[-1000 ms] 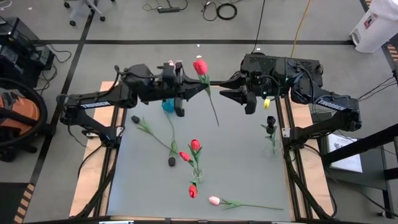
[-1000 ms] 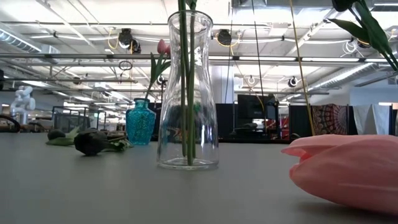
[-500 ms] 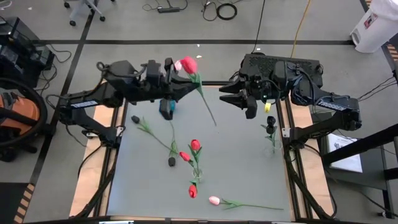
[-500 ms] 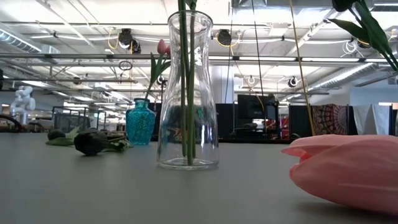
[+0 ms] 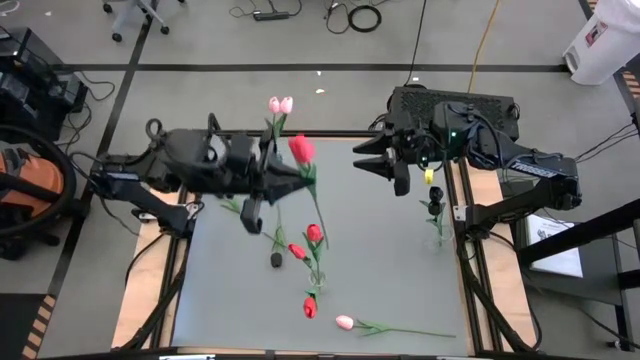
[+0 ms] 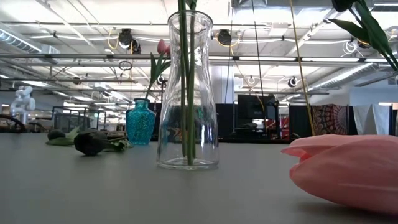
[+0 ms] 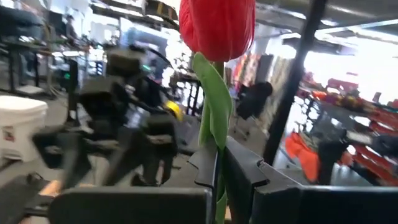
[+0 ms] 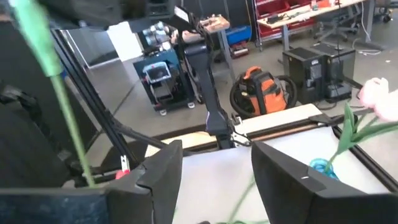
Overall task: Sort flowers into vase by color
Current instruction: Put the red flower into the left transparent vase
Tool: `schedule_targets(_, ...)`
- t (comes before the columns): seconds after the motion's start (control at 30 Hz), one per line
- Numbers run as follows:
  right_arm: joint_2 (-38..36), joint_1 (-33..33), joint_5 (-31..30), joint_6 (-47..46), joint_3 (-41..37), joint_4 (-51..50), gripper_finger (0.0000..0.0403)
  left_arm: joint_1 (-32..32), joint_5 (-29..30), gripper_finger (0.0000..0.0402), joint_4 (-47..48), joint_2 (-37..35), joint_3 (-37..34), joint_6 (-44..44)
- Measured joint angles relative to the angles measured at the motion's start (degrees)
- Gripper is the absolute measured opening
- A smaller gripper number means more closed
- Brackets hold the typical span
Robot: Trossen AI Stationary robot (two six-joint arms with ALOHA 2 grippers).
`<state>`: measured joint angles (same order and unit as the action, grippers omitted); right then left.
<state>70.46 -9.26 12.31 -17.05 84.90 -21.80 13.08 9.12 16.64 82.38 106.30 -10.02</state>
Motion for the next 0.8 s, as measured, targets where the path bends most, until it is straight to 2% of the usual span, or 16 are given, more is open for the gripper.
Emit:
schedule_targets(0.23, 0.00, 0.00, -0.53, 1.71, 0.00, -0.85, 0.0185, 4.19, -0.06, 0.0020, 6.38, 0.79, 0.04, 0.01)
schedule_targets(0.37, 0.00, 0.00, -3.88, 2.80, 0.00, -0.85, 0.0185, 5.86, -0.14, 0.0020, 11.02, 1.18, 0.04, 0.40)
schedule_targets(0.6, 0.00, 0.00, -9.51, 2.75, 0.00, -0.79, 0.0185, 7.81, -2.10, 0.0020, 11.22, 3.05, 0.00, 5.58)
schedule_targets(0.8, 0.00, 0.00, -9.52, -0.36, 0.00, -0.82, 0.0185, 8.68, -4.38, 0.0020, 10.83, 5.35, 0.00, 6.33)
